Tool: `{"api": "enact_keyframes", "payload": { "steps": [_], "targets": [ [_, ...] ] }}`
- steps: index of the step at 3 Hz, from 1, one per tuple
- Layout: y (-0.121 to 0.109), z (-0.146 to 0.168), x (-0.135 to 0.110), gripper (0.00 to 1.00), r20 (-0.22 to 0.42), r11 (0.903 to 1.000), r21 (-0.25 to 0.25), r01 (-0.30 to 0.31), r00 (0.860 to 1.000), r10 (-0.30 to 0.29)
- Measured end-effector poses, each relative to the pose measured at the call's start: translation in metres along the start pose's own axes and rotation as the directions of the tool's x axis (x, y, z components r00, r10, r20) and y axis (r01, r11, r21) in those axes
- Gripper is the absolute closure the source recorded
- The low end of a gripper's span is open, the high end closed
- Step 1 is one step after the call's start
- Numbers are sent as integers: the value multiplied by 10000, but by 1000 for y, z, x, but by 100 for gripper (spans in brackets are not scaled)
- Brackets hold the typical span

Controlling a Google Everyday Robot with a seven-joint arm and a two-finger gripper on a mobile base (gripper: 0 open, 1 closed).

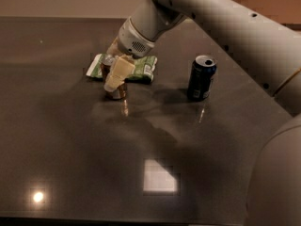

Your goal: Move orange can near green jalapeno chip bag

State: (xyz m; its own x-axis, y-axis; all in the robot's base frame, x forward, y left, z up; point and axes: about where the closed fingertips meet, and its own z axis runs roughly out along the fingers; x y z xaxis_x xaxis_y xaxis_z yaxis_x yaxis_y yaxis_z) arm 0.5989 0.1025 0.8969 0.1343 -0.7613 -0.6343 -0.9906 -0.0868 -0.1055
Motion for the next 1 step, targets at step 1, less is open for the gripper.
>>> {"api": "enact_keyframes", "payload": {
  "steps": [1],
  "targets": [
    [0,0,0,0,-2,10000,-5,3,10000,-3]
  ]
}}
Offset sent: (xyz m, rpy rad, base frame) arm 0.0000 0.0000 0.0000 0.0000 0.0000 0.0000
